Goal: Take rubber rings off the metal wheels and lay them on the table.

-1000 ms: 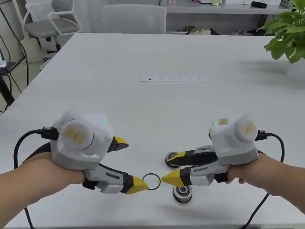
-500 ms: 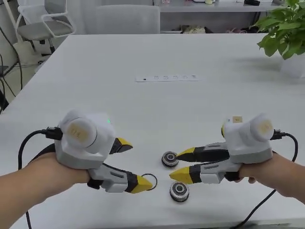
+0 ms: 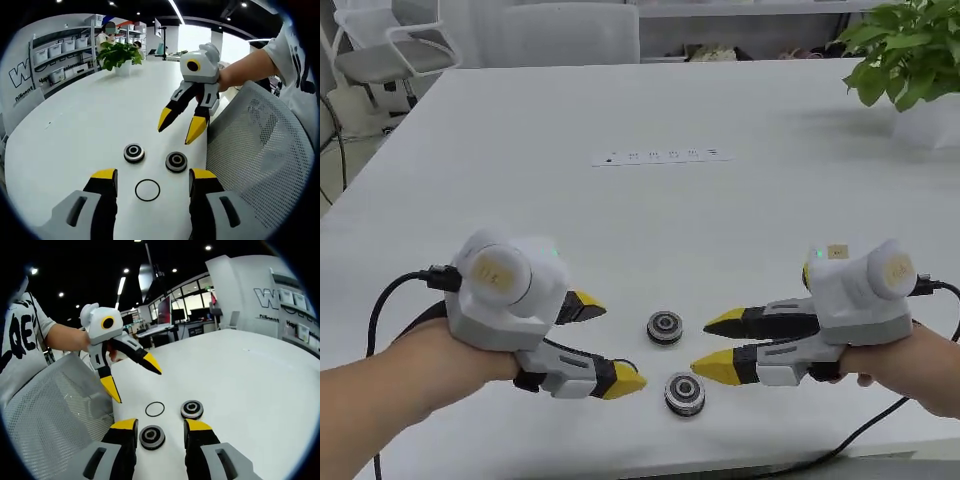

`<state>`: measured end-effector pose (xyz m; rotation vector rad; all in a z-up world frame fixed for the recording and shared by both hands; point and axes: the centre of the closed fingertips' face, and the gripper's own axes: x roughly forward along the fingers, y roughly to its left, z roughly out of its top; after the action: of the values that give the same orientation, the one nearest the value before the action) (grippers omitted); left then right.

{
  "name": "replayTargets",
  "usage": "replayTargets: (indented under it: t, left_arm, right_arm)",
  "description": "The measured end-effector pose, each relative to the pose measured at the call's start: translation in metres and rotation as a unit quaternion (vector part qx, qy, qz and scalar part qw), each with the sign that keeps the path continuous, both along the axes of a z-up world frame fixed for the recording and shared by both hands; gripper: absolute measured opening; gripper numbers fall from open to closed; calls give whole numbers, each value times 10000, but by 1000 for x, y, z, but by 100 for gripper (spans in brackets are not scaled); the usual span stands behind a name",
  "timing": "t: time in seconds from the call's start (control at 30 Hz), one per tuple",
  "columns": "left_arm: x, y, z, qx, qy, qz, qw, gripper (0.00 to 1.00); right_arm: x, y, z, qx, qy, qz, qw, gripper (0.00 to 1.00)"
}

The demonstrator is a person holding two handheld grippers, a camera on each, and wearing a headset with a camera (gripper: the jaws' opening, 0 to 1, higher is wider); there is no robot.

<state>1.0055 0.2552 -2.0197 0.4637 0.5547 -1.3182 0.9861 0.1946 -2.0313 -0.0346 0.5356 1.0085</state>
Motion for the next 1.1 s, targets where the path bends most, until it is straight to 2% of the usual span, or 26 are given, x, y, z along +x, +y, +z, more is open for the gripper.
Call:
replayTargets:
  t: [0.6,1.1]
  left_arm:
    - [-18,-27,-18,74,190,-409,9990,48]
    - [-35,-46,-32,182,375,-694,9967,34]
  right_arm:
    - [-19,-1,-24,-207,76,142,9997,34]
    - [-24,0,-36,-330,149,204,9991,32]
